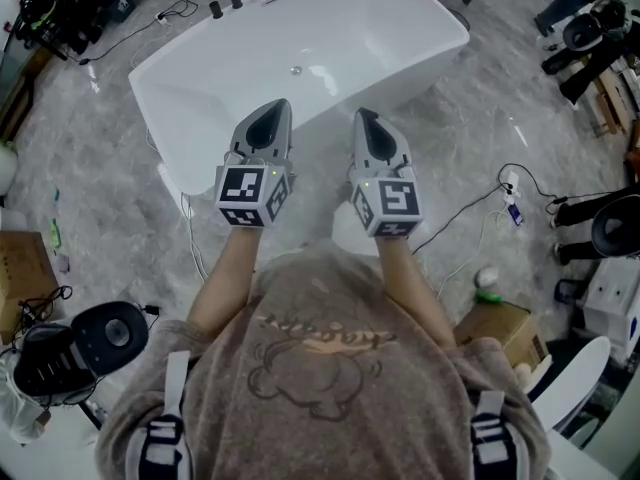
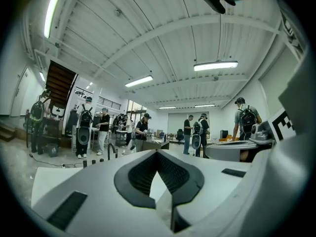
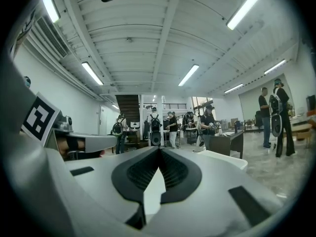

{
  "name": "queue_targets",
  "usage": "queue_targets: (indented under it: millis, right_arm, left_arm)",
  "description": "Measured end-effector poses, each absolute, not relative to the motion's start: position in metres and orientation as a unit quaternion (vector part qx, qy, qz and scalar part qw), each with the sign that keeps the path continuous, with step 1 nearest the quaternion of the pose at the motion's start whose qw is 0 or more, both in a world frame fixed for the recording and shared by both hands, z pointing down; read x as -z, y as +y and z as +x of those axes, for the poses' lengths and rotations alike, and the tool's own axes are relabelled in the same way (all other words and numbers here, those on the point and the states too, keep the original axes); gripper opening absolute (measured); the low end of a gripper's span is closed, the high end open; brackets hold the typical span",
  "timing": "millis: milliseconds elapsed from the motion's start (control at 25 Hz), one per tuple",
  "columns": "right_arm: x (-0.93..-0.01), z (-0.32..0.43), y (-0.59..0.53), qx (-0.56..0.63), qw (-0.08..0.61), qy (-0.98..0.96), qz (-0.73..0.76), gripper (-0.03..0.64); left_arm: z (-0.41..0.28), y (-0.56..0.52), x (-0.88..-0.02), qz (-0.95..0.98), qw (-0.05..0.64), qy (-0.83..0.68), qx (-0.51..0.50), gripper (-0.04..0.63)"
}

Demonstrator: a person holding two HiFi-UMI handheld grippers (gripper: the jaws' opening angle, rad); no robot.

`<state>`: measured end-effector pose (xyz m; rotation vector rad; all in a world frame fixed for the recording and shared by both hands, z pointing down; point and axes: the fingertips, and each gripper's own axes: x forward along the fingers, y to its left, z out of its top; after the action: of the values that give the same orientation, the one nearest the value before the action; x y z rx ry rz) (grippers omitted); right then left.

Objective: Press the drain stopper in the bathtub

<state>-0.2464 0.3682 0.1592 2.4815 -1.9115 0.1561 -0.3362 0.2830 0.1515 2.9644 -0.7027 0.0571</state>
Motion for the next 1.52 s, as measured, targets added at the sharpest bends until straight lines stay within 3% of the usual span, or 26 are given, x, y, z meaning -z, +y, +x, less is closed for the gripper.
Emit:
queue_targets:
  millis: [1200,1520]
  right_arm:
    - [-0.161,0.006,0.197,-0.046,0.017,-0.694,0.718,0.002]
    - [-0.165,0.036,0.162,-0.047,0.016,-0.713,0.699,0.002]
  left_arm:
    - [-0.108,0.121,-0.164,0.943,0.040,-0.329,-0.023,0.002]
    - [-0.083,0.092,-0.162,0.933,0.038,-0.357,-0.017,0.002]
